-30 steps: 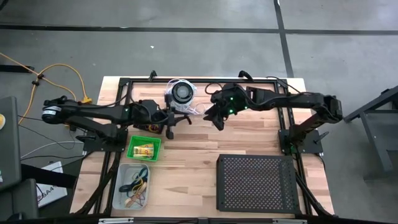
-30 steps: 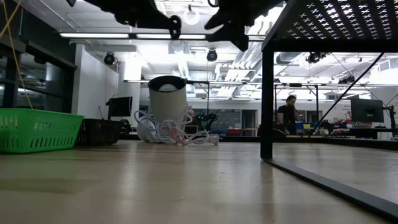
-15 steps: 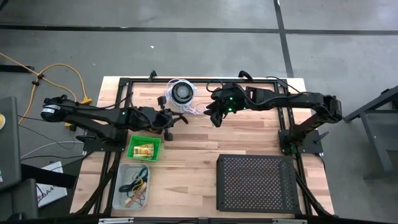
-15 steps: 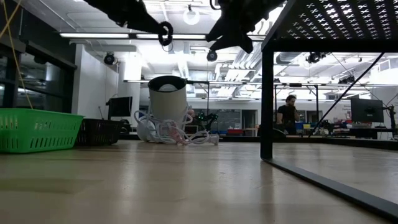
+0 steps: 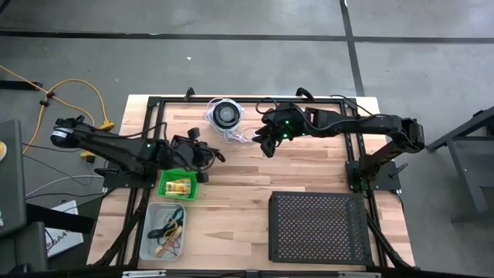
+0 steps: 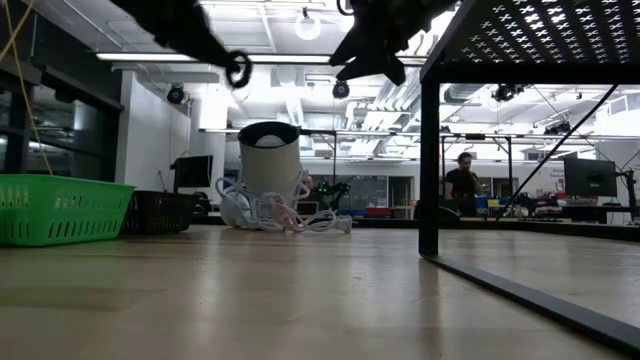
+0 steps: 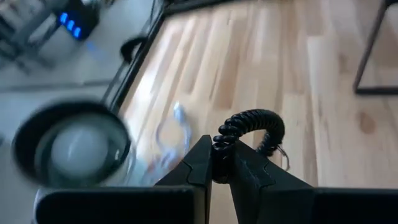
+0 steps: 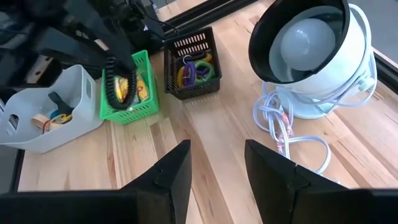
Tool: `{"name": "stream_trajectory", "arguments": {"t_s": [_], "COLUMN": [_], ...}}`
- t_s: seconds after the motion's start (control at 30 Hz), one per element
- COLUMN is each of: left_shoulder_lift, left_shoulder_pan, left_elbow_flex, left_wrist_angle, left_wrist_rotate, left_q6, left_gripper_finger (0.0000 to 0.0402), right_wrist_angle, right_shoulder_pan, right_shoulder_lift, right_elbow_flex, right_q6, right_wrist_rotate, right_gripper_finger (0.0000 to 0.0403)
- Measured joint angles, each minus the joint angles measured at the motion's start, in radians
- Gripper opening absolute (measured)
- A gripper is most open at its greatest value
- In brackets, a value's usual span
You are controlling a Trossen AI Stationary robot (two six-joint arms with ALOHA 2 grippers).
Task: Pick & Place Office Desk Supplies
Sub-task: Put the black coil keychain into the black bin
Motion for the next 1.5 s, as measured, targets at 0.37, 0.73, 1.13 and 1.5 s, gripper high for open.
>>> {"name": "stream_trajectory", "arguments": {"t_s": [0.37,0.73,1.13,1.5], "left_shoulder_lift": [-0.082,-0.03,0.074,0.074], "left_shoulder_pan": [-0.044,0.138,0.307,0.302], "left_elbow_flex": [0.001,-0.027,-0.051,-0.051], "left_wrist_angle": [-0.424,-0.682,-0.671,-0.67], "left_wrist_rotate": [-0.151,-0.072,0.074,0.105], "left_q6": [-0.44,-0.736,-0.72,-0.72], "left_gripper_finger": [0.0029,0.0029,0.0029,0.0084], "right_wrist_angle": [0.022,0.027,0.034,0.033], "right_shoulder_pan": [0.0,0.0,0.0,0.0], "right_shoulder_lift": [0.0,0.0,0.0,0.0], "right_elbow_flex": [0.0,0.0,0.0,0.0], "right_q6": [0.0,0.0,0.0,0.0], "right_wrist_rotate": [0.0,0.0,0.0,0.0], "right_gripper_finger": [0.0136,0.0136,0.0137,0.0137]}}
